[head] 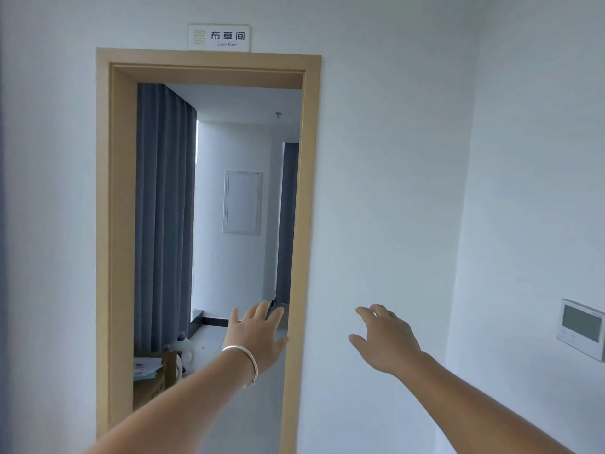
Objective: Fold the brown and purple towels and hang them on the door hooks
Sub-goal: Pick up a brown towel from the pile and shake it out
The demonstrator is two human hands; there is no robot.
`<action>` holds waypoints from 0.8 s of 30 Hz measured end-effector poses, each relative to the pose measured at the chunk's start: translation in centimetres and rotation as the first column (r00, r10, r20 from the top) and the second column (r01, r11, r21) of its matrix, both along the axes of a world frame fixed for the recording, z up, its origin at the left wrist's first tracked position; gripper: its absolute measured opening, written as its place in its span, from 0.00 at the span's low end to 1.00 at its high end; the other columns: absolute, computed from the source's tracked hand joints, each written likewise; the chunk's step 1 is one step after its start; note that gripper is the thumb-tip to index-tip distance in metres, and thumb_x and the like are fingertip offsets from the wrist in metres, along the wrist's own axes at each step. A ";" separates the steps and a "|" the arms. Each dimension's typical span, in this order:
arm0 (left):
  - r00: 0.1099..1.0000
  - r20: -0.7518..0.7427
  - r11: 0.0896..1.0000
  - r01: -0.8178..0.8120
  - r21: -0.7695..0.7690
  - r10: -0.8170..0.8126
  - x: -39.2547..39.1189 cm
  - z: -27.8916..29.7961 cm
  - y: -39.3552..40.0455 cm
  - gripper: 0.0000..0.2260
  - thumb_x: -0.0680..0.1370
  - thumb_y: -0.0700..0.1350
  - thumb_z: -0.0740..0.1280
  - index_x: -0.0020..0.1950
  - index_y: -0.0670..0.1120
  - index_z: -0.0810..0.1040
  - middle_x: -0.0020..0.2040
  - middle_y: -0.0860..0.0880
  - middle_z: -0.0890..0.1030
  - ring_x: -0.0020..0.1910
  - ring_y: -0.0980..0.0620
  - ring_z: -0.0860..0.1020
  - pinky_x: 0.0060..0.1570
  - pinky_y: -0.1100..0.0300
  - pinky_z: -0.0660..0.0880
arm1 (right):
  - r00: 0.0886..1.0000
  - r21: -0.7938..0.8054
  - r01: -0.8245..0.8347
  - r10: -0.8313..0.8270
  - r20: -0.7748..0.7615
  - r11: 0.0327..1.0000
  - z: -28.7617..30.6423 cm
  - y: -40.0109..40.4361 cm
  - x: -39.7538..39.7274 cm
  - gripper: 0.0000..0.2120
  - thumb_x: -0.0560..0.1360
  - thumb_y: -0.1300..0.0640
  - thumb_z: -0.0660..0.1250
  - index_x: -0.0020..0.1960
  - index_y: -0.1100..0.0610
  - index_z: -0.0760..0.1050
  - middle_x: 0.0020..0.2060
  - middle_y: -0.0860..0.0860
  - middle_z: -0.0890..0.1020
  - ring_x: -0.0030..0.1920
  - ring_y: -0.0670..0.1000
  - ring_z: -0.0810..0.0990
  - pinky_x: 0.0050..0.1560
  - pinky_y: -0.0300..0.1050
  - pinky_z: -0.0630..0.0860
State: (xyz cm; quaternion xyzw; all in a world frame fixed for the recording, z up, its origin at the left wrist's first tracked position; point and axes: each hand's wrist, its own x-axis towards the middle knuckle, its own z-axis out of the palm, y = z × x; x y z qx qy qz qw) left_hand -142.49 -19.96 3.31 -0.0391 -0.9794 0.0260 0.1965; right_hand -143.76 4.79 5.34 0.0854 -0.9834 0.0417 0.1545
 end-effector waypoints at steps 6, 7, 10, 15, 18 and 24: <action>0.995 0.034 0.996 -0.089 -0.026 0.090 -4.7 -1.5 -2.0 0.27 0.81 0.60 0.52 0.78 0.54 0.52 0.79 0.48 0.51 0.77 0.49 0.54 0.74 0.41 0.48 | 0.994 0.009 -0.101 0.101 0.041 0.995 -1.6 -2.1 -7.3 0.28 0.80 0.41 0.55 0.76 0.50 0.56 0.75 0.51 0.59 0.73 0.52 0.61 0.69 0.49 0.62; 0.993 0.040 0.994 -0.111 -0.024 0.112 -5.5 -1.7 -2.9 0.27 0.81 0.60 0.52 0.78 0.54 0.51 0.79 0.48 0.50 0.77 0.49 0.53 0.74 0.41 0.48 | 0.991 0.011 -0.125 0.124 0.049 0.992 -1.8 -3.1 -8.5 0.28 0.80 0.42 0.55 0.76 0.50 0.56 0.75 0.51 0.60 0.73 0.52 0.62 0.69 0.49 0.63; 0.982 0.045 0.982 -0.185 -0.023 0.186 -7.7 -2.4 -6.5 0.27 0.81 0.61 0.51 0.78 0.54 0.51 0.79 0.49 0.51 0.77 0.47 0.54 0.74 0.40 0.48 | 0.979 0.009 -0.197 0.197 0.044 0.980 -2.2 -7.2 -11.9 0.25 0.79 0.44 0.56 0.73 0.52 0.60 0.72 0.51 0.64 0.70 0.53 0.66 0.66 0.49 0.65; 0.952 0.054 0.954 -0.301 -0.009 0.301 -11.4 -3.3 -14.4 0.27 0.81 0.61 0.51 0.78 0.55 0.51 0.79 0.49 0.50 0.77 0.47 0.53 0.74 0.40 0.48 | 0.939 -0.022 -0.345 0.345 0.006 0.938 -2.6 -16.4 -17.3 0.26 0.79 0.43 0.57 0.74 0.51 0.61 0.70 0.50 0.66 0.69 0.53 0.66 0.66 0.48 0.66; 0.928 0.051 0.929 -0.369 -0.028 0.370 -13.7 -3.6 -20.0 0.27 0.81 0.62 0.50 0.79 0.56 0.49 0.80 0.49 0.49 0.78 0.45 0.52 0.75 0.40 0.48 | 0.906 -0.015 -0.423 0.423 -0.006 0.906 -2.3 -22.8 -20.4 0.25 0.79 0.43 0.57 0.73 0.52 0.62 0.70 0.50 0.67 0.68 0.53 0.66 0.66 0.48 0.65; 0.871 0.049 0.873 -0.487 -0.030 0.488 -15.1 -3.5 -31.0 0.29 0.80 0.63 0.51 0.78 0.55 0.50 0.79 0.49 0.50 0.77 0.44 0.53 0.75 0.40 0.49 | 0.814 0.023 -0.580 0.580 -0.017 0.814 -2.4 -35.6 -24.8 0.25 0.79 0.43 0.57 0.74 0.51 0.62 0.68 0.49 0.68 0.68 0.53 0.67 0.66 0.48 0.65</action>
